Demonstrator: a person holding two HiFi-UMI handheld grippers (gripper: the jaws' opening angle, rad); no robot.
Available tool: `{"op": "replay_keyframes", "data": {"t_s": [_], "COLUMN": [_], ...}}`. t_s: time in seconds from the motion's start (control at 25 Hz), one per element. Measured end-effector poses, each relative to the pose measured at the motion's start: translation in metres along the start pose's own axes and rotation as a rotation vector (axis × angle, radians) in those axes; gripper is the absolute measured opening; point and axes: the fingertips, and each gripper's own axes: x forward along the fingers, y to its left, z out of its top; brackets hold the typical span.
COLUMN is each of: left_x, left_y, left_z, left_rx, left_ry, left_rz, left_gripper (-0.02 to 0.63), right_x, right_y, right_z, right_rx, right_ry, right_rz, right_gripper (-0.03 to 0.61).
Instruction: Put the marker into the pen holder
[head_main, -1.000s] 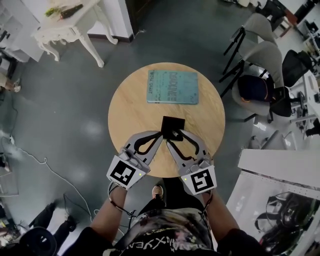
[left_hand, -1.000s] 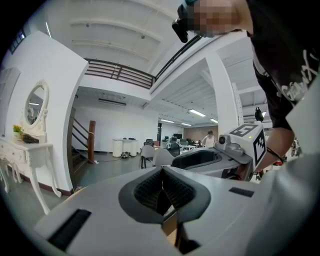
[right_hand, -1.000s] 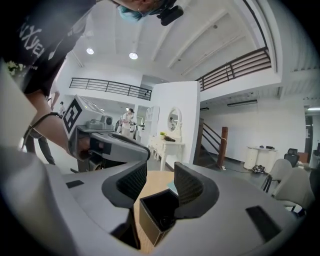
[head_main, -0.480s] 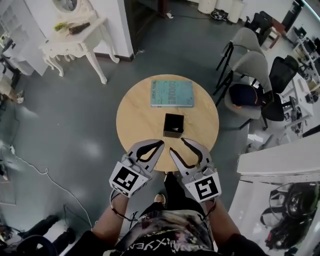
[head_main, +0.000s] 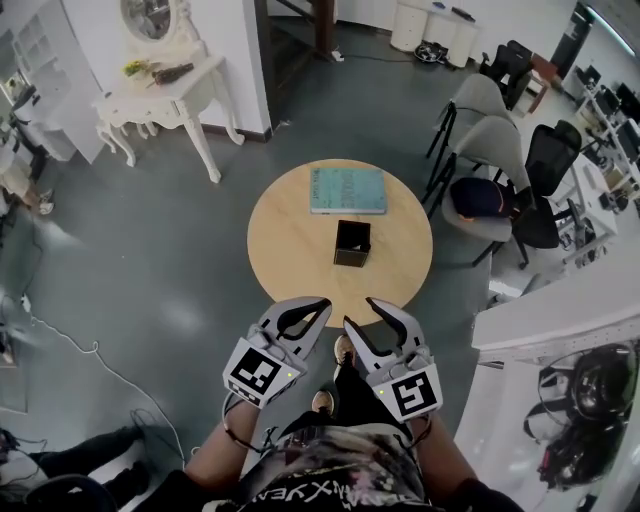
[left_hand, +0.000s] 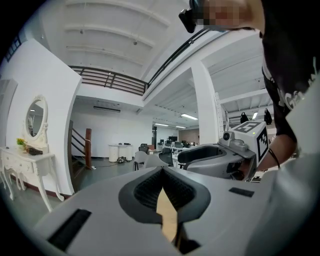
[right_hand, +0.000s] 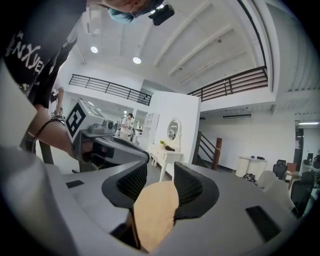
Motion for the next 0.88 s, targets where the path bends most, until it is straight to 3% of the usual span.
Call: {"op": "replay_keyframes", "data": {"t_s": [0.44, 0.88], "left_x": [-0.043, -0.039], "left_y": [-0.049, -0.065], "left_z": [0.028, 0.027], "left_rx": [-0.005, -0.017], "left_ry": [-0.022, -0.001], "left_rz": [-0.009, -0.014], "left_gripper": [0.017, 0.017], "right_x": [-0.050, -0.068], "right_y": [0.036, 0.031], "right_z": [0.030, 0.029], "right_rx": [-0.005, 0.014], "right_ry": [0.008, 0.012], "right_rz": [0.008, 0.013], "right_gripper": [0.175, 0.173]}}
